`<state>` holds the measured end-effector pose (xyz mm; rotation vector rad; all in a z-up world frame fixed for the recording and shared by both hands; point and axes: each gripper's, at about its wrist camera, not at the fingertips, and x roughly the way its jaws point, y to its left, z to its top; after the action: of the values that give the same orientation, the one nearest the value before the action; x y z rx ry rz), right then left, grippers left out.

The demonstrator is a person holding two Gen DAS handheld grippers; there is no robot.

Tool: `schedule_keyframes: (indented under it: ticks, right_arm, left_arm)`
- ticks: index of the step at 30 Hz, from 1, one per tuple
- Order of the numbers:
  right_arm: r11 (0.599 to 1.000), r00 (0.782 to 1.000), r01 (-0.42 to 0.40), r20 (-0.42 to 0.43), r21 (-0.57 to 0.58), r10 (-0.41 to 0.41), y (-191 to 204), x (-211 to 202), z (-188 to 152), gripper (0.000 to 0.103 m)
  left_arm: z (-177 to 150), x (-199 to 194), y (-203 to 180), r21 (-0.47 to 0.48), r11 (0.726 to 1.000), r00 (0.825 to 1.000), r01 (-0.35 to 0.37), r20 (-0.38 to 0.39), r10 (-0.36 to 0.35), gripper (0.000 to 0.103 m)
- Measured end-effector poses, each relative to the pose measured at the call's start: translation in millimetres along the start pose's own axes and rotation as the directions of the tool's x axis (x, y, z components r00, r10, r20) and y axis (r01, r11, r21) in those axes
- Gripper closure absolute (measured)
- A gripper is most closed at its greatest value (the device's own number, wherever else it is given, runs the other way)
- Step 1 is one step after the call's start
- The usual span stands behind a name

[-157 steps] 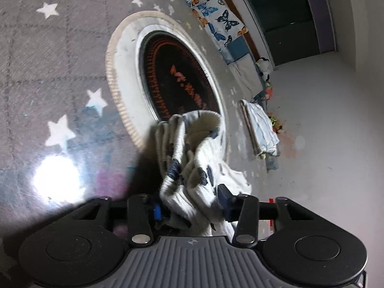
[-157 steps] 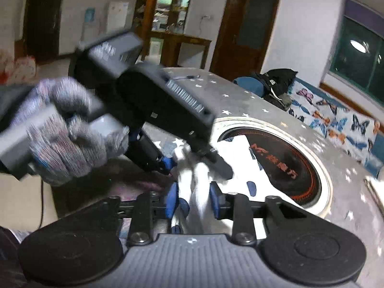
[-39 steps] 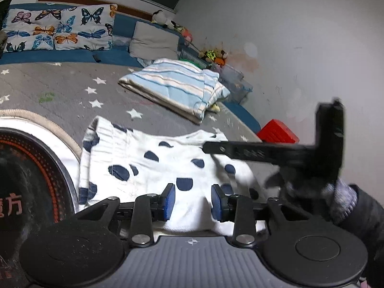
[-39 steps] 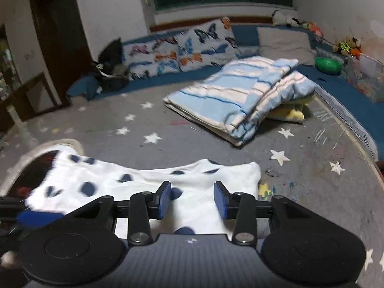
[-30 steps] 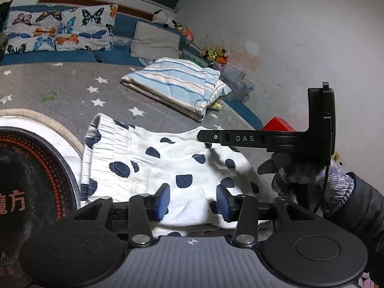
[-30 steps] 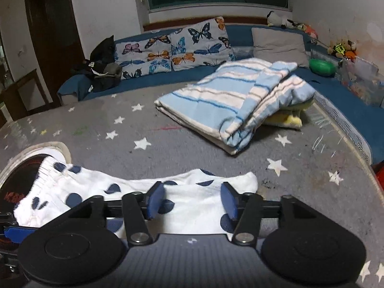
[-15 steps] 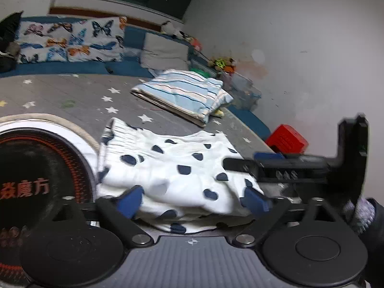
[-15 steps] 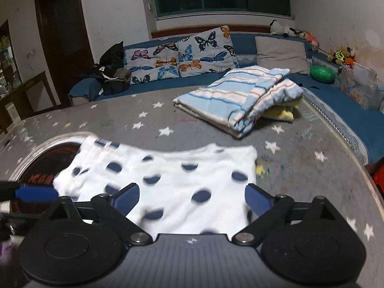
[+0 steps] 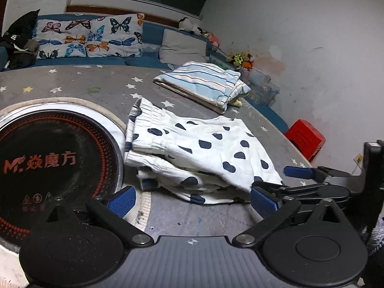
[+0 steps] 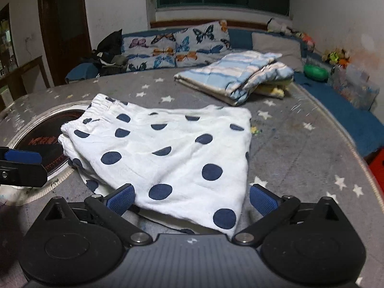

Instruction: Fold clothes

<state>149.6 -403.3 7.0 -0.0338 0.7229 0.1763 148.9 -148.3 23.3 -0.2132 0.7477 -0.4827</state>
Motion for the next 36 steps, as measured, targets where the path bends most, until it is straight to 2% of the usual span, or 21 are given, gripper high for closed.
schedule_keyframes:
  ticks: [3,11,18,36]
  right_arm:
    - [1.000,1.000,-0.007,0.024,0.022,0.007,1.1,-7.5,-2.7,0.000]
    - [0.999,1.000,0.023,-0.008,0.031,-0.023,8.2,-8.9,-15.3,0.000]
    - [0.998,1.000,0.019,-0.003,0.054,-0.019,9.9,-18.3,-26.0,0.000]
    - [0.992,0.998,0.030,0.048,0.120,-0.036,14.0,-45.9,-48.5,0.000]
  left_arm:
    - [-2.8,-2.6,-1.1,0.010,1.000,1.000,-0.012,0.006,0.012,0.000]
    - [-8.3,-9.0,-5.0,0.044,0.998,0.999,-0.034,0.019,0.033,0.000]
    - [-14.0,-11.3,-9.0,0.068,0.996,0.998,-0.055,0.021,0.054,0.000]
    - [-30.0,-23.4,-28.1,0.156,0.984,0.996,-0.090,0.026,0.087,0.000]
